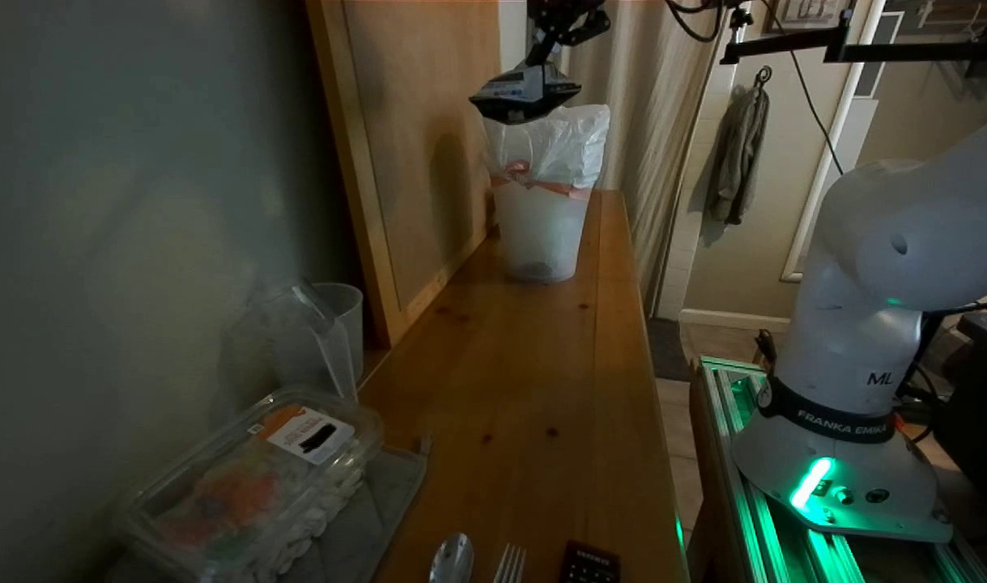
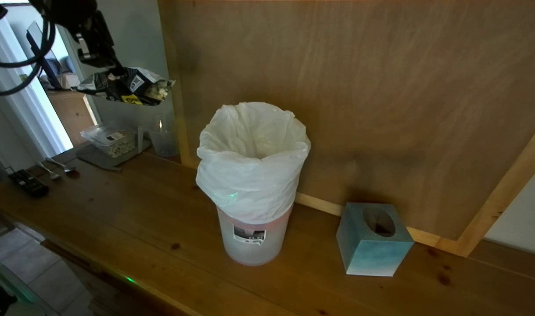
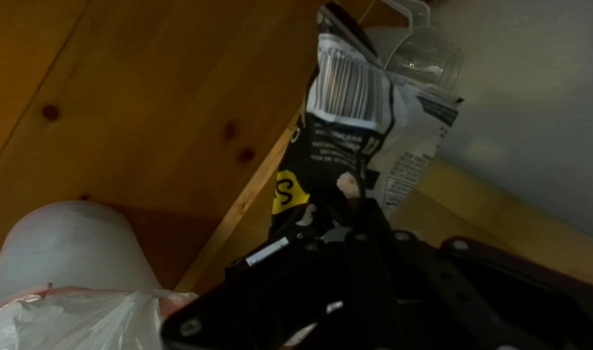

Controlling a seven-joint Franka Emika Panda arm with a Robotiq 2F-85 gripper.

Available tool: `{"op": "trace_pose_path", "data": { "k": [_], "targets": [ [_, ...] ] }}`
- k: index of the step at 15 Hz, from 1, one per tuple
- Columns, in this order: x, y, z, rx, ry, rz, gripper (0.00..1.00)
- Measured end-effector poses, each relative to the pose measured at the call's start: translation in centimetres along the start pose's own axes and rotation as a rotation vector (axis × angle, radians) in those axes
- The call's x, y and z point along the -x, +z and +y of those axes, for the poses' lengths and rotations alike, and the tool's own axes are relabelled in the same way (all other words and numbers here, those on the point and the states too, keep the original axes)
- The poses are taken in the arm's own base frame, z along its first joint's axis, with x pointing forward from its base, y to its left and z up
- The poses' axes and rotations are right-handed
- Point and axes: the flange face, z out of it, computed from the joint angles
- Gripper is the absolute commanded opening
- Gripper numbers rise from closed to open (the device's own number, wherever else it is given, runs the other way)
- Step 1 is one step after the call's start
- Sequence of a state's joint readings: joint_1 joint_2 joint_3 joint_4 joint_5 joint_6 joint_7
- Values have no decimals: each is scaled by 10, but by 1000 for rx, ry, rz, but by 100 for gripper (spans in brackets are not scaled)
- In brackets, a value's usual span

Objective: Pour the contents from the black packet into the bin

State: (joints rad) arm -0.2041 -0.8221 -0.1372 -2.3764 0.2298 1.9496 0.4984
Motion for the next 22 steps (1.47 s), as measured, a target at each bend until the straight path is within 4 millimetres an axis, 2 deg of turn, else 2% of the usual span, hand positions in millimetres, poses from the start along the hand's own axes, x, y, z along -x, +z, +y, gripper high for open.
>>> {"op": "trace_pose_path", "data": {
  "k": [7,16,22],
  "targets": [
    [-4,-5,5,1,18,18,0],
    [-37,-57,40,-103,199,94,0],
    [-64,-78,64,-210,391,91,0]
  ]
}}
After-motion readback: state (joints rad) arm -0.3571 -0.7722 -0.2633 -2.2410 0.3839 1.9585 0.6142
